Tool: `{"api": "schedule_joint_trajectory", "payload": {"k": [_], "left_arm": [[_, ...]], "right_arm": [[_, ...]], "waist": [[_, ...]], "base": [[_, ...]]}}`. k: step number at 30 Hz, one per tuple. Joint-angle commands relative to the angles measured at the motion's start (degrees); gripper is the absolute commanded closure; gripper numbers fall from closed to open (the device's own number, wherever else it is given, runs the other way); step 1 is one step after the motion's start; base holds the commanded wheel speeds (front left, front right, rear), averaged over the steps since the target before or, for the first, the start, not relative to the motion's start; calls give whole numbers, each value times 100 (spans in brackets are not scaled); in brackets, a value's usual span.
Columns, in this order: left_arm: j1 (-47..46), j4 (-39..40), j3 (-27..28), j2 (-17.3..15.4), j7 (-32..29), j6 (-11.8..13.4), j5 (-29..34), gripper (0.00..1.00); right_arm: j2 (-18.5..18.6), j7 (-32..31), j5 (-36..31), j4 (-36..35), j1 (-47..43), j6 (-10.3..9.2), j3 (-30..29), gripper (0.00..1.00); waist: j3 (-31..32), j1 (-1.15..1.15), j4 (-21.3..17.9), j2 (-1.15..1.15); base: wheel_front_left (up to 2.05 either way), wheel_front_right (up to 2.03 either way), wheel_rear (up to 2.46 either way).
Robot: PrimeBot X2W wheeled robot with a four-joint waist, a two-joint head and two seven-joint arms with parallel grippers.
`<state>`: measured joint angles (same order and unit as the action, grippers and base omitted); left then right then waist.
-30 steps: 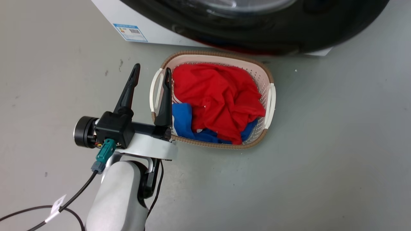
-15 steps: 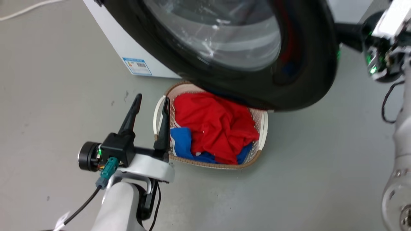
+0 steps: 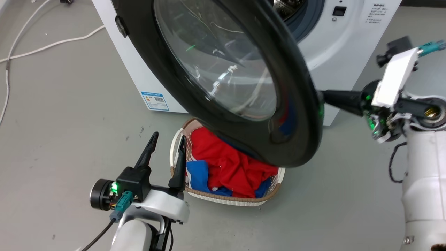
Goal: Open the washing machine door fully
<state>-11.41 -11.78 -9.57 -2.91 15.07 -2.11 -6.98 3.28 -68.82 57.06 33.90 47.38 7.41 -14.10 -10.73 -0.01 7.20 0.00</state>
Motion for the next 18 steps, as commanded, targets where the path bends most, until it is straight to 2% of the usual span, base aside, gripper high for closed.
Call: {"api": "schedule_joint_trajectory", "payload": {"k": [1, 13, 18], "left_arm": [[82, -23, 9, 3, 14, -32, 12, 0], [188, -86, -25, 3, 14, -59, -22, 0], [215, -95, -28, 3, 14, -64, -16, 0]], "right_arm": [[-63, 47, 171, -17, -171, 15, 170, 100], [-61, 375, 1109, -314, -698, 15, 1531, 100], [-52, 685, 1187, -545, -893, 15, 1855, 100]], "waist": [[71, 1, -9, 0], [196, 1, -36, 0], [237, 1, -52, 0]], "base": [[0, 0, 0], [0, 0, 0], [0, 0, 0]]}}
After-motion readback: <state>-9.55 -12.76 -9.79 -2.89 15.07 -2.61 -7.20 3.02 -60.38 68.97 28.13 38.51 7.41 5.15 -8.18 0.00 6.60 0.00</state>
